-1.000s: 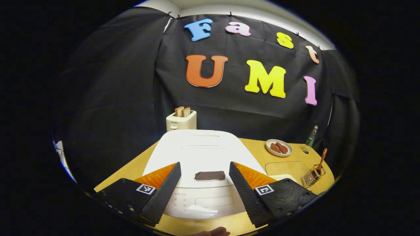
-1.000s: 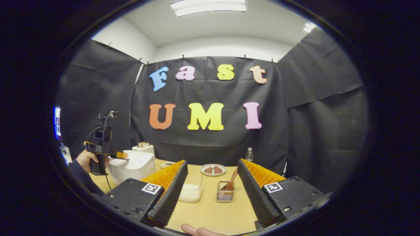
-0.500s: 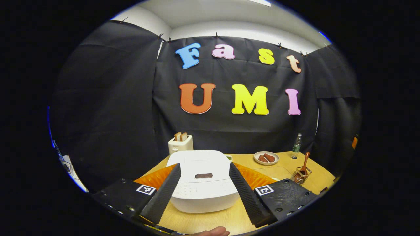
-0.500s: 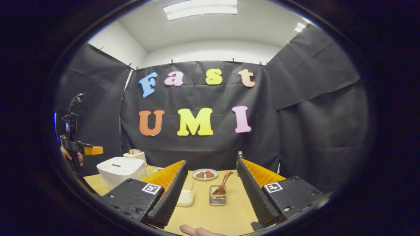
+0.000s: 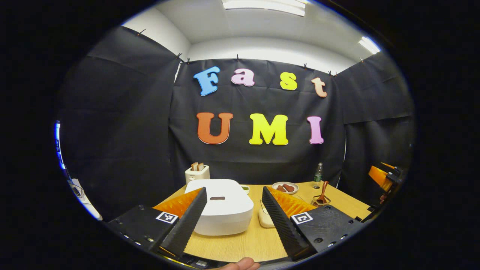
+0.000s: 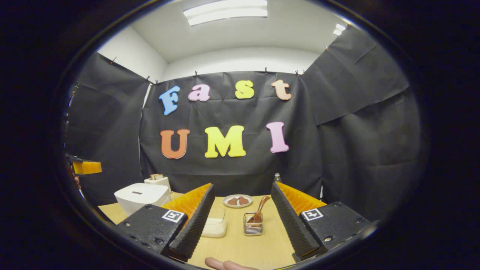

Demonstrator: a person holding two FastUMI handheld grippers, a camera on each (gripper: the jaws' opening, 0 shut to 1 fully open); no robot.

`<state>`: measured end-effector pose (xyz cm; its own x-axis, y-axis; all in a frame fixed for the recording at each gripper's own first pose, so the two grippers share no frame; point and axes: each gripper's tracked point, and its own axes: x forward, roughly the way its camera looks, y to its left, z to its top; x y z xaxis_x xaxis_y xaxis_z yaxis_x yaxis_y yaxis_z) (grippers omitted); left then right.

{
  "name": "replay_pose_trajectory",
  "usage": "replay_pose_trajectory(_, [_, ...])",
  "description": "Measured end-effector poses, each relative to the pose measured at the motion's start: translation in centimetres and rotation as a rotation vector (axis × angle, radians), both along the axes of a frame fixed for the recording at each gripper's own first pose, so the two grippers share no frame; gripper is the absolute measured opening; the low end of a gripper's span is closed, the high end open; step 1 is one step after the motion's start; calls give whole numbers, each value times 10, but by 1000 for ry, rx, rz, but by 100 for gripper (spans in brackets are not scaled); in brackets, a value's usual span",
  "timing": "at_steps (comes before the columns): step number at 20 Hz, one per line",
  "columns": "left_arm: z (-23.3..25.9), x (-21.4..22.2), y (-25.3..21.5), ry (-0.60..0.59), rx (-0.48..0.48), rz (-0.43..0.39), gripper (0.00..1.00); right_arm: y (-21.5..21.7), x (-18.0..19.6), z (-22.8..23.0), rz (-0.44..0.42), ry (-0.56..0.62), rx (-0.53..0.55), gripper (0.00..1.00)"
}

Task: Close the left gripper, press the button to open the rice cooker; take a wooden spoon from the chopstick holder with the right hand, scoop a spoonful of rice and pour it into the rice cooker, then put the wooden spoon back into the chopstick holder.

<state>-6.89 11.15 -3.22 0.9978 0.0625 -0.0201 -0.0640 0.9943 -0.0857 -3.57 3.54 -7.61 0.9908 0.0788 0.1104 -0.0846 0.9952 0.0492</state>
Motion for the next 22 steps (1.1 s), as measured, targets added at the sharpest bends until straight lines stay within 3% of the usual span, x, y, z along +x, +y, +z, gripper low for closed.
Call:
replay_pose_trajectory(1, [0,-6,-3,-12,-3,-2,94,-1,0,0,-5,-2,11,94])
replay_pose_trajectory(2, [-1,-14,-6,-24,-3,-3,94,-2,0,-1,-6,1,22,98])
replay_pose_trajectory(7, [-2,-43,-7,-84,13,25,94,-1,1,-7,4,22,32,98])
replay_pose_trajectory(11, [-2,-41,-21,-99,16,-3,94,4,1,-8,2,31,37,98])
replay_pose_trajectory(12, [-3,-41,-24,-96,26,-11,94,8,0,-8,13,32,42,93])
replay_pose_trajectory(13, [-3,-41,-25,-95,40,-13,94,15,-1,-9,29,37,43,98])
replay_pose_trajectory(18, [-9,-34,-34,-73,43,-34,94,14,-1,-2,-25,-17,-49,98])
replay_pose_trajectory(20, [-11,-31,-34,-70,41,-35,94,27,-6,-2,5,-20,-53,98])
replay_pose_trajectory(21, [-13,-31,-31,-65,42,-33,94,27,-6,-3,11,-20,-54,94])
replay_pose_trajectory(22, [-14,-31,-31,-62,41,-32,94,25,-6,-1,5,-28,-59,98])
